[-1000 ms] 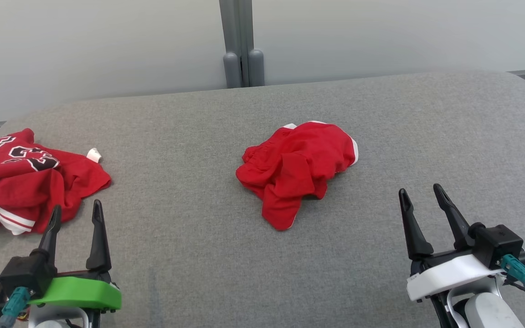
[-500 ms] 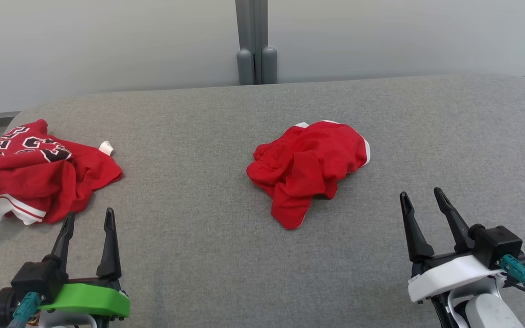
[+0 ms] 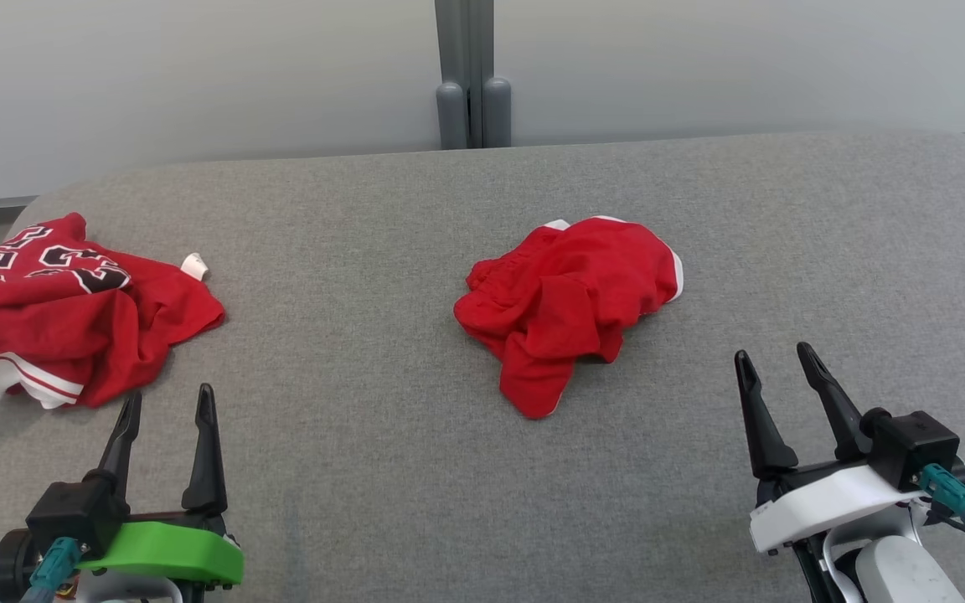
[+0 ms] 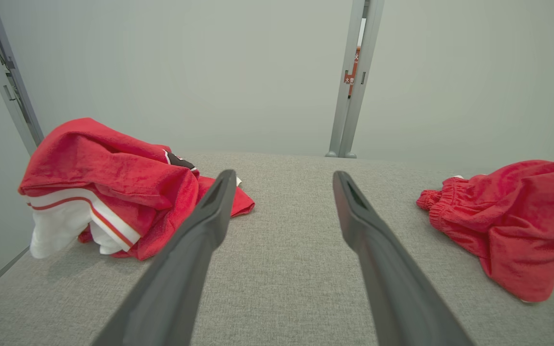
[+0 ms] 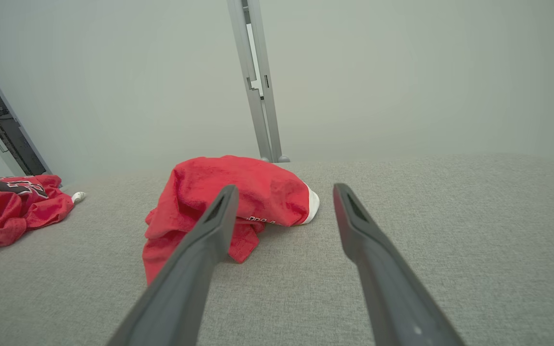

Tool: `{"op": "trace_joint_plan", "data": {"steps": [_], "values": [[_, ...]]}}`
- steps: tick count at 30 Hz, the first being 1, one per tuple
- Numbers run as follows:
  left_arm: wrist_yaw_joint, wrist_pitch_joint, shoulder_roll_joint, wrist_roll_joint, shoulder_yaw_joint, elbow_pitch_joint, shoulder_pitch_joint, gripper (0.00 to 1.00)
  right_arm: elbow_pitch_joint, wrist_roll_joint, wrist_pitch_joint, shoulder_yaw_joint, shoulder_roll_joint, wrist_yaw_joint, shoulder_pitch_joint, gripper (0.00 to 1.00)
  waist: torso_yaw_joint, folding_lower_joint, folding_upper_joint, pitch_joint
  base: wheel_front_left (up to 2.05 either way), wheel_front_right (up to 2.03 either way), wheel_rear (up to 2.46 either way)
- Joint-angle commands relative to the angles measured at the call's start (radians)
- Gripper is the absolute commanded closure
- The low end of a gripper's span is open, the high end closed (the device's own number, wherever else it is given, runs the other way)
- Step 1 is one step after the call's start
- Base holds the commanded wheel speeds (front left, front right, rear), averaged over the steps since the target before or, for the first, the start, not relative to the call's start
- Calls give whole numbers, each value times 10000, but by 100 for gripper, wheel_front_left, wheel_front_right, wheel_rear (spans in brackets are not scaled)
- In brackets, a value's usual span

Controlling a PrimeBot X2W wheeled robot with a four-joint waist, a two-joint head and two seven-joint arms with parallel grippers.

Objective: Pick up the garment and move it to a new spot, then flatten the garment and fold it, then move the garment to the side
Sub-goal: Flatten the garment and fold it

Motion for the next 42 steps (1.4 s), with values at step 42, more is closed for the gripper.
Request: {"op": "trace_joint_plan", "data": {"steps": [42], "values": [[-65,-8,-2,273,9,104,-132,0,53,59,-30,121,-26,1,-127,0,-112,0,0,192,0,0,0]]}}
